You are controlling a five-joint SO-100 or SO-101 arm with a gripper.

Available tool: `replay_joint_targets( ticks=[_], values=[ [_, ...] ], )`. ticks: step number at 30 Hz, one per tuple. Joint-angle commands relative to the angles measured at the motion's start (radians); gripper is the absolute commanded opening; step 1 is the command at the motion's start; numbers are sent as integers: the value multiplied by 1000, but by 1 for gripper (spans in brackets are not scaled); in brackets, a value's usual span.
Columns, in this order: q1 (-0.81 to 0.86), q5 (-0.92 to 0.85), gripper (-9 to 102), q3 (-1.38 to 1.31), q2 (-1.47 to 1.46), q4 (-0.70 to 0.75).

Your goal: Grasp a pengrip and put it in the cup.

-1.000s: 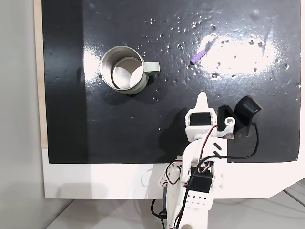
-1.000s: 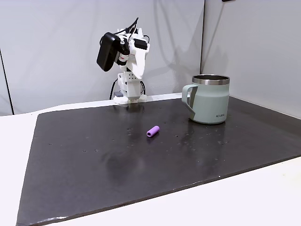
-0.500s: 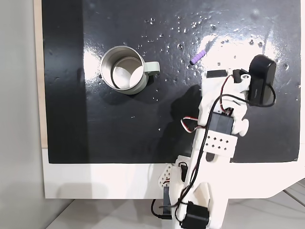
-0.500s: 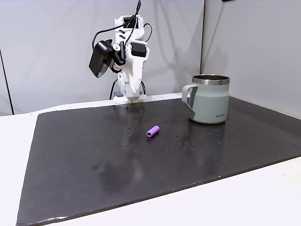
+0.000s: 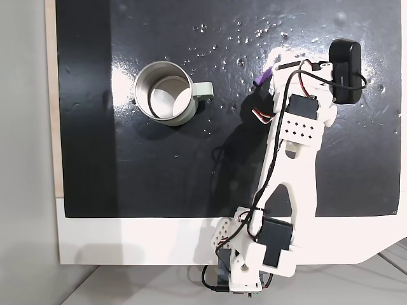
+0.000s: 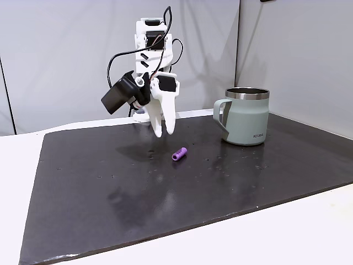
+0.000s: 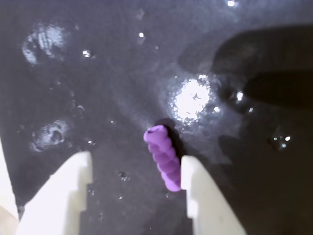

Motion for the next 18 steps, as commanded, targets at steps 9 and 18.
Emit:
replay_joint_targets(
  ticks=[9,18],
  values=[
    [-104,-18,24,-172,-173,25],
    [-129,-41,22,-190,-244,48]
  ],
)
